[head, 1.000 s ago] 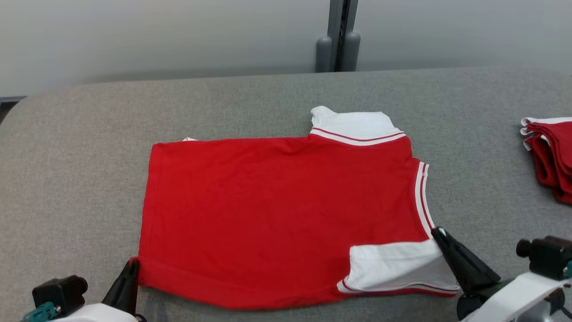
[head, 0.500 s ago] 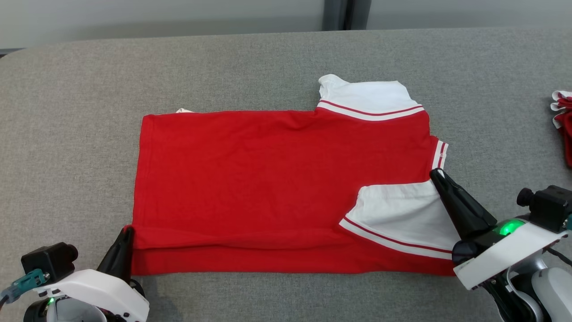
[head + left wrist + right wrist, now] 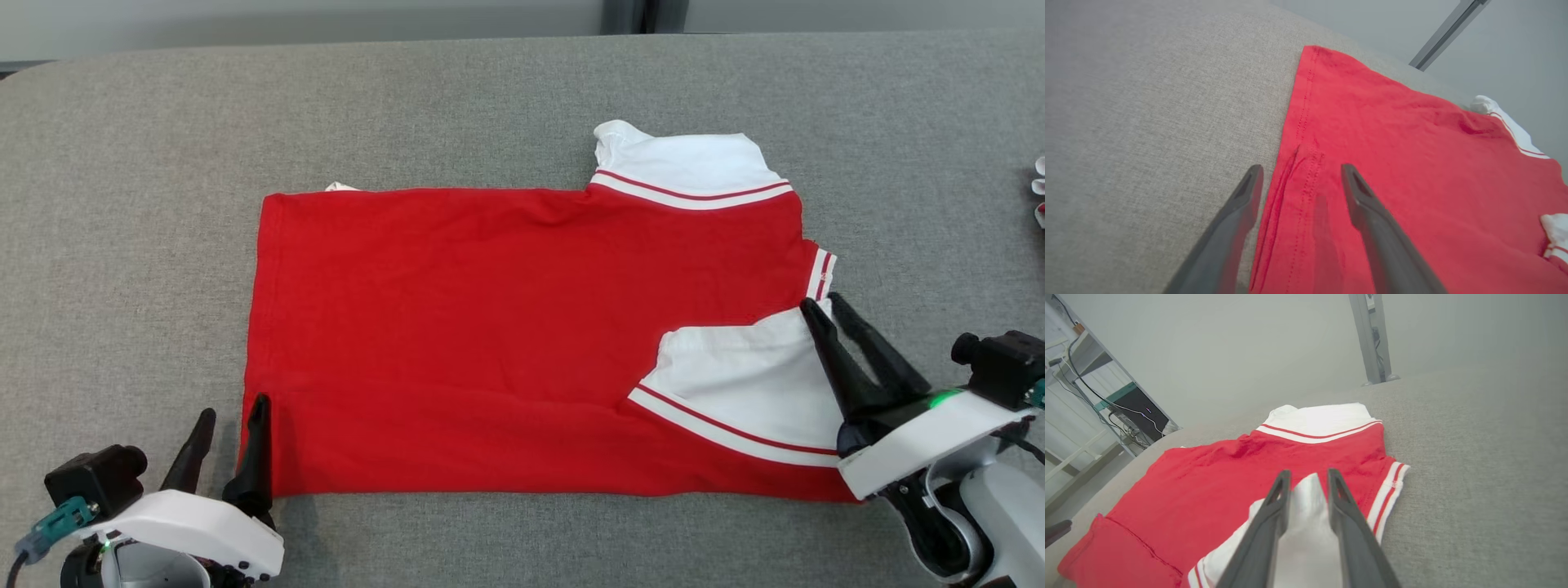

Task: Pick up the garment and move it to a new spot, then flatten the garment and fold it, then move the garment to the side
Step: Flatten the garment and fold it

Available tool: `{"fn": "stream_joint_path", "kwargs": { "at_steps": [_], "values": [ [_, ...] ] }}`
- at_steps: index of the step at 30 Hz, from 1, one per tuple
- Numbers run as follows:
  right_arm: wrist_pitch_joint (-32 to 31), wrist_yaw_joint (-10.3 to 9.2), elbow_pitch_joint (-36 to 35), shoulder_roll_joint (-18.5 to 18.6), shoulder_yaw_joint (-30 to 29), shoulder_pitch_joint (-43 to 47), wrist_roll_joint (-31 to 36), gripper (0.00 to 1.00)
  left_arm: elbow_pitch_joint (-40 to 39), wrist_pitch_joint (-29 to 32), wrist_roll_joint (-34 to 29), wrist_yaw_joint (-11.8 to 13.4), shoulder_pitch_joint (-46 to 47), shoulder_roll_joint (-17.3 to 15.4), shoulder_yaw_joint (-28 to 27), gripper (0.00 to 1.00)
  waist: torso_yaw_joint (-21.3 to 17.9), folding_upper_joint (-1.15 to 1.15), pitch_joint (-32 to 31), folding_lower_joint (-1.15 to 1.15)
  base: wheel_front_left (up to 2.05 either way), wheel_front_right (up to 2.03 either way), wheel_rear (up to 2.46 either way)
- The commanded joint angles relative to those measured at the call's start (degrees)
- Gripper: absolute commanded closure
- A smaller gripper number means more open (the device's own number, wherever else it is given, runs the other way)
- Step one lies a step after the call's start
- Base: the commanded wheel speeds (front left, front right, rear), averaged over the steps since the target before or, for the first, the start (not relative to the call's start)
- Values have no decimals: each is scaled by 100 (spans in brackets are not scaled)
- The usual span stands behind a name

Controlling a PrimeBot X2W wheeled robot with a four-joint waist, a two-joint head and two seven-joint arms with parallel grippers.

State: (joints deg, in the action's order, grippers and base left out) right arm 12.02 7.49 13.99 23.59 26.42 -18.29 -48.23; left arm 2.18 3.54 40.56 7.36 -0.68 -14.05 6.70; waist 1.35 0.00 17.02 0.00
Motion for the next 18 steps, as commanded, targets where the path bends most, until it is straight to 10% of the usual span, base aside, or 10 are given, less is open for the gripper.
{"fn": "stream_joint_path", "kwargs": {
  "at_steps": [1,18],
  "values": [
    [138,0,146,79,-102,-35,272,0,26,-198,-134,-7,56,-16,-12,0,3,0,-36,0,0,0,0],
    [317,0,-531,-1133,-2175,1365,2710,0,-62,-1874,-1574,-25,-148,82,-50,0,-20,0,-766,0,0,0,0]
  ]
}}
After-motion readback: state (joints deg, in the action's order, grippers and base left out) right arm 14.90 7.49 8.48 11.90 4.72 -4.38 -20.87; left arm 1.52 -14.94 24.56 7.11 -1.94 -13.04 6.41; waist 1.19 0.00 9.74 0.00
